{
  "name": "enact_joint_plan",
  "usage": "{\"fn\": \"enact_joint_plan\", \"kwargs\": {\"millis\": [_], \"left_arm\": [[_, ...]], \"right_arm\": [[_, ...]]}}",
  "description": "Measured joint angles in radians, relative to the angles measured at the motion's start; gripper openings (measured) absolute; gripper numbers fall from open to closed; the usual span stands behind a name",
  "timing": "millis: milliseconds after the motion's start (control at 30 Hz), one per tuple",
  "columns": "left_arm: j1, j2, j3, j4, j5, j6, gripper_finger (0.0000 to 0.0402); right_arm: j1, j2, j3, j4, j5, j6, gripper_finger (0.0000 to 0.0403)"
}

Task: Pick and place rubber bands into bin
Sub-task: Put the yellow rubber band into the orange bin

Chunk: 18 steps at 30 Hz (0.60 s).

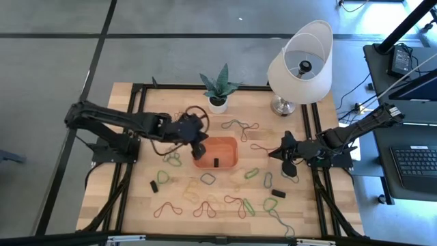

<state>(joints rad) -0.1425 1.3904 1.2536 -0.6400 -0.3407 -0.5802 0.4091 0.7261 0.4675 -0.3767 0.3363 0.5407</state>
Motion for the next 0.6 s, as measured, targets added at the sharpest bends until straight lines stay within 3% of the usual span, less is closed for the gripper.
{"fn": "enact_joint_plan", "kwargs": {"millis": [367,600], "left_arm": [[0.02,0.34,0.07,-0.024,0.162,0.001,0.0003],[0.052,0.485,0.119,-0.022,0.233,0.002,0.0012]], "right_arm": [[0.0,0.0,0.0,0.0,0.0,0.0,0.0016],[0.0,0.0,0.0,0.0,0.0,0.0,0.0016]]}}
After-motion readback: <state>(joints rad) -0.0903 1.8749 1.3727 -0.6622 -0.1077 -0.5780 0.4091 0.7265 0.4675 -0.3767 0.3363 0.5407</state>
